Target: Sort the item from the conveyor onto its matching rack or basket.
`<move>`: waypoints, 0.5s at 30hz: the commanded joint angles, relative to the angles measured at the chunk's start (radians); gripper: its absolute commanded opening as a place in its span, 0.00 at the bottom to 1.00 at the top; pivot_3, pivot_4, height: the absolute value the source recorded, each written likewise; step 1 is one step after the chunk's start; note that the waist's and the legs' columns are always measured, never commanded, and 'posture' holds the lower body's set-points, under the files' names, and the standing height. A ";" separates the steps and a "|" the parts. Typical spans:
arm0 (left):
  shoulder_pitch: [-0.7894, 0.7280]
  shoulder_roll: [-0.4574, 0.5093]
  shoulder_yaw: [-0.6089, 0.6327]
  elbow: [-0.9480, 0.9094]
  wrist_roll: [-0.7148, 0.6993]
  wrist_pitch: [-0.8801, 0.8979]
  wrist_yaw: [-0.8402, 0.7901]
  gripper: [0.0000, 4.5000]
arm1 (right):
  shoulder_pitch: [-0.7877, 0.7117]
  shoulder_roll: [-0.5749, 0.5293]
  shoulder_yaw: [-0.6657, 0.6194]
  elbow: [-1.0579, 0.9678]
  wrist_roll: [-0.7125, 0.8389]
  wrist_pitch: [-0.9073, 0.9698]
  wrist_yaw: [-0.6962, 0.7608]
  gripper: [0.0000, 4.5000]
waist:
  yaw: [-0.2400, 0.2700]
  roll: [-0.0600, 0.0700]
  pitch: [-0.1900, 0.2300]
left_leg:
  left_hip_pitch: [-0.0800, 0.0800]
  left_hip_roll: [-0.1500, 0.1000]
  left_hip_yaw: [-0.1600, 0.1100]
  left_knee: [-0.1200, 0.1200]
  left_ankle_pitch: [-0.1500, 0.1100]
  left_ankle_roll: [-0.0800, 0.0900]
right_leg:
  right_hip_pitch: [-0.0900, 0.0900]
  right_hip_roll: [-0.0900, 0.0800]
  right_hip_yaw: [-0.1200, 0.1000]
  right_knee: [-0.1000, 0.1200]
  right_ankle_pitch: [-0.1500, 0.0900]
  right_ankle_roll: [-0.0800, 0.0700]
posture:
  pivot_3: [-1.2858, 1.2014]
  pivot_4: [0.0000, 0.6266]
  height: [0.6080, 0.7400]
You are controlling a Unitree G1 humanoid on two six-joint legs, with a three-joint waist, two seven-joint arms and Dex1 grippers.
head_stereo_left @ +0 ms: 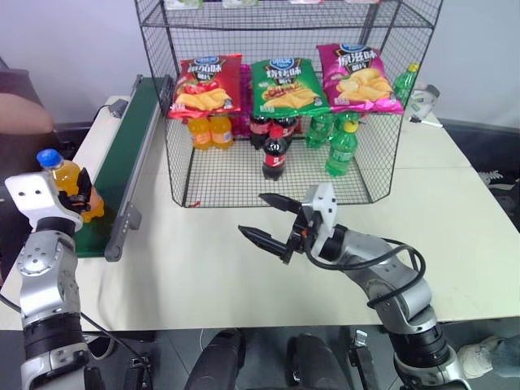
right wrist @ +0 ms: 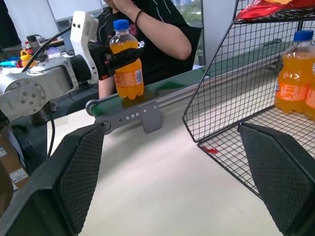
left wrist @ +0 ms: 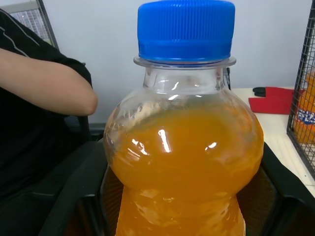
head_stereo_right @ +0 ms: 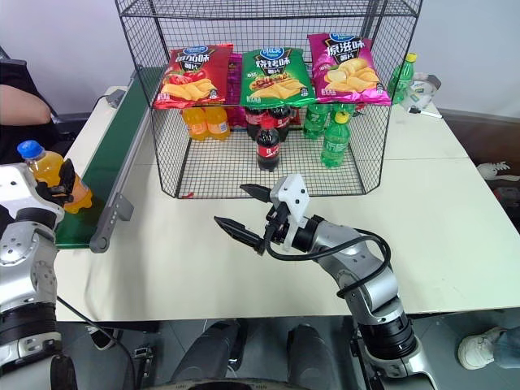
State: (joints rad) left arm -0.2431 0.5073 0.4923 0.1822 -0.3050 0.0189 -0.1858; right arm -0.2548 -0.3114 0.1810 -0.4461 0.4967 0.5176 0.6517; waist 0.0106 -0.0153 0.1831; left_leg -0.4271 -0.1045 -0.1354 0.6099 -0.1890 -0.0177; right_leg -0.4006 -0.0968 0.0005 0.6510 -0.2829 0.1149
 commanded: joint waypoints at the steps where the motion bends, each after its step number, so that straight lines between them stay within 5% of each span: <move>1: -0.025 0.041 0.043 -0.093 -0.035 0.004 -0.009 0.56 | -0.011 0.008 -0.005 -0.024 0.020 -0.005 0.003 1.00 | 0.000 0.000 0.000 | 0.000 0.000 0.000 0.000 0.000 0.000 | 0.000 0.000 0.000 0.000 0.000 0.000 | 0.52 0.24 1.00; 15: -0.109 0.064 -0.139 -0.458 -0.293 0.319 -0.211 0.56 | -0.019 -0.026 -0.029 -0.018 -0.017 -0.033 0.002 1.00 | -0.012 -0.001 0.000 | 0.000 0.000 0.000 0.000 0.000 0.000 | 0.001 0.000 0.001 0.000 0.000 0.000 | 0.52 0.24 1.00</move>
State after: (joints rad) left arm -0.3317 0.5696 0.3545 -0.2318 -0.5760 0.3244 -0.3932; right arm -0.2555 -0.3316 0.1775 -0.4458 0.4888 0.5131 0.6535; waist -0.0011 -0.0163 0.1831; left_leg -0.4271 -0.1047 -0.1352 0.6082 -0.1888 -0.0177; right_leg -0.3989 -0.0966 0.0012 0.6512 -0.2830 0.1148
